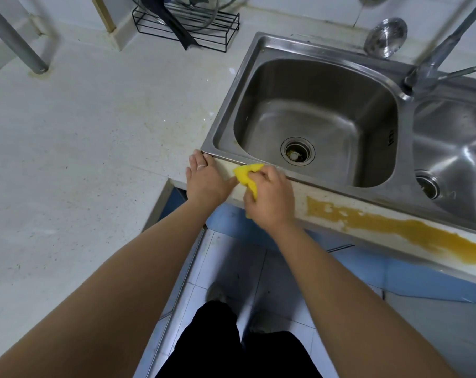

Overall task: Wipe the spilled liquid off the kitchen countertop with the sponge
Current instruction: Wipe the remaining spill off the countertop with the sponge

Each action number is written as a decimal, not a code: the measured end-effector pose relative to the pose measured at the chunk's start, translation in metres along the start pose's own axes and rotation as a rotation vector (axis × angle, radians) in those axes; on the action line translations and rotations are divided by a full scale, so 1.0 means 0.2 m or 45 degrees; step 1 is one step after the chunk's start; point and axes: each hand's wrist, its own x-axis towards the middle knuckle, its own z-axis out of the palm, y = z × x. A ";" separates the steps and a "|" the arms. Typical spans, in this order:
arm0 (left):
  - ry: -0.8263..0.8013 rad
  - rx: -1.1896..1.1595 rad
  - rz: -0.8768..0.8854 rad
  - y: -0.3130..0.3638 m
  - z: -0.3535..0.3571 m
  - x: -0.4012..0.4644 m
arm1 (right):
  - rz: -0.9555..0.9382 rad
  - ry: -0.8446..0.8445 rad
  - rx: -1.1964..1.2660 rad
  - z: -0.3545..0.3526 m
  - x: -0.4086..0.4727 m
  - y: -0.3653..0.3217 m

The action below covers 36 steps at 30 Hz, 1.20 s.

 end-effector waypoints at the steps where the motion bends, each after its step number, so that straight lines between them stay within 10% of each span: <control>1: 0.003 0.012 0.009 0.00 0.00 0.00 | 0.057 0.044 -0.012 -0.02 -0.02 0.06; 5: 0.025 0.037 0.016 -0.01 0.00 0.00 | 0.434 0.149 -0.071 -0.09 -0.04 0.15; 10: -0.009 -0.026 -0.008 0.00 0.00 0.00 | 0.026 -0.053 -0.024 -0.01 0.02 -0.09; 16: 0.004 0.026 0.028 -0.01 0.00 0.00 | 0.446 0.100 -0.072 -0.11 -0.02 0.16; 21: 0.010 0.015 0.028 -0.01 0.00 0.00 | -0.020 -0.020 -0.091 -0.01 0.01 -0.02; 26: 0.013 0.032 0.047 -0.03 0.01 0.01 | 0.394 0.115 -0.117 -0.08 -0.03 0.16; 32: 0.004 0.010 0.048 -0.03 0.01 0.01 | 0.008 0.054 -0.064 0.02 0.01 -0.06; 36: 0.028 0.055 0.067 -0.04 0.01 0.01 | 0.295 0.145 -0.081 -0.08 -0.05 0.17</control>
